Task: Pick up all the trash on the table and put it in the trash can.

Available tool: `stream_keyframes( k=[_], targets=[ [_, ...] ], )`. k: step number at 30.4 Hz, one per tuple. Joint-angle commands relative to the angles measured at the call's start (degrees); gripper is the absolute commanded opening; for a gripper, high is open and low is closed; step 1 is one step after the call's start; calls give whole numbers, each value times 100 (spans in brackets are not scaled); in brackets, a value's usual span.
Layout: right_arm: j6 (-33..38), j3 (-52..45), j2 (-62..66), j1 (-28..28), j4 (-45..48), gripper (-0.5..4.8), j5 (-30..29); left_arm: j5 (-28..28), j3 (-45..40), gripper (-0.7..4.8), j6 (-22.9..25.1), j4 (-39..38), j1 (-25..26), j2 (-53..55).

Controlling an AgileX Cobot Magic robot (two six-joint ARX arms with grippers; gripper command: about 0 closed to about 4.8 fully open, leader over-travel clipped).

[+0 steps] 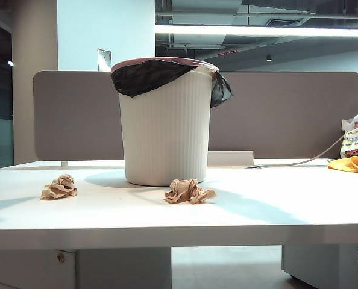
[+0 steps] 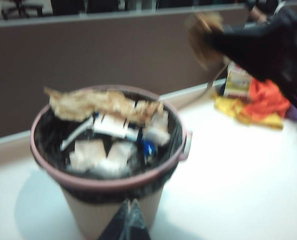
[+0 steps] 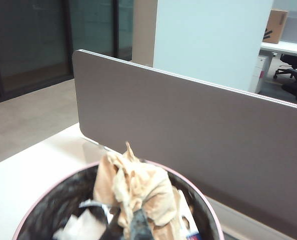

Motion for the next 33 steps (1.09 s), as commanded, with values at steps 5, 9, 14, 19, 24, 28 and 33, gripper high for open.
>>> stream_keyframes(
  k=[5,9,14,19,24,28,33],
  targets=[
    [44,1270,1263,140,-256,-2,-15,-157,31,-5,39,-304,0,-24],
    [42,1351,1567,140,-468,-2,-7,-411,31,-6,116,-308,0,-24],
    [-9,1349,1696,140,-601,1,4,-417,26,-5,295,-387,0,-4],
    [-28,1349,1696,140,-446,411,83,-424,26,-6,295,-411,0,28],
    [-122,1351,1694,140,-439,479,116,-422,26,-5,293,-409,0,28],
    [-107,1353,1644,140,-627,479,114,-404,26,-5,293,-452,0,24],
    [-96,1355,1274,142,-1316,276,22,-400,28,-6,291,-675,-2,-24]
  ],
)
